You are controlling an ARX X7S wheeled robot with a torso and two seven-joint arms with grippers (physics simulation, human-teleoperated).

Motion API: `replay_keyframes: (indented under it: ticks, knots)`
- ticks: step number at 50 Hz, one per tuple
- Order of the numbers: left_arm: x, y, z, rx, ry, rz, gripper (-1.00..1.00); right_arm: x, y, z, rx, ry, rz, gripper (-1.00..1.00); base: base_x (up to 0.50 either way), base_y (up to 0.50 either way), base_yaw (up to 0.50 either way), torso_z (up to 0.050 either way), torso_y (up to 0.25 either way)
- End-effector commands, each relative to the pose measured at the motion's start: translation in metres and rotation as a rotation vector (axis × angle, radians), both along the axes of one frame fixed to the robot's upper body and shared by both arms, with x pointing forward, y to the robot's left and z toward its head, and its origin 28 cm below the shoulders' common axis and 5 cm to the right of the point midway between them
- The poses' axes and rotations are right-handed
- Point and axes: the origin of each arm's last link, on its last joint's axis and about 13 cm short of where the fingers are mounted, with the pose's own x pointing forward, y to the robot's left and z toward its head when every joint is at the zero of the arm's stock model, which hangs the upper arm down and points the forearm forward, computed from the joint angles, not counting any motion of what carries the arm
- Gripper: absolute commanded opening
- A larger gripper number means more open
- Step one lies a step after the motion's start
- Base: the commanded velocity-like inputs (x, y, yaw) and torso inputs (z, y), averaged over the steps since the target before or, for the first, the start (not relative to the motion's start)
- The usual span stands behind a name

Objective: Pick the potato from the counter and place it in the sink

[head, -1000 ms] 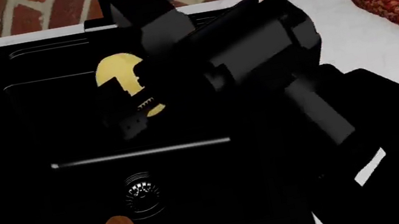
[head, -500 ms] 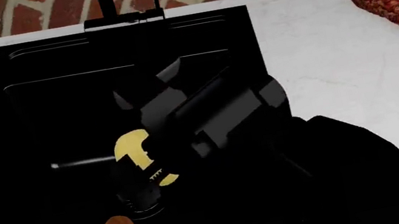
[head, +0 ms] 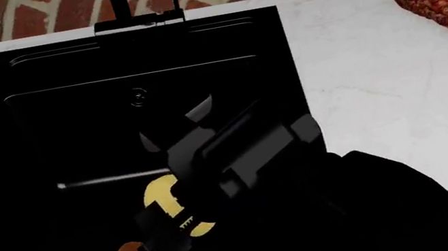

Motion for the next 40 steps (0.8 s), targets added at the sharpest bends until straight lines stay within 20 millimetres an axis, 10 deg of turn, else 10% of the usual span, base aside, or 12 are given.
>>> replay_keyframes:
  ticks: [1, 40]
  knots:
    - [0.000, 0.000, -0.002, -0.006, 0.003, 0.002, 1.00, 0.001, -0.001, 0.000, -0.023, -0.019, 0.005, 1.00, 0.00, 0.00, 0.00, 0.000, 0.000]
    - [0.001, -0.002, -0.001, -0.001, 0.002, -0.007, 1.00, 0.015, -0.002, 0.056, 0.116, -0.172, -0.020, 1.00, 0.00, 0.00, 0.00, 0.000, 0.000]
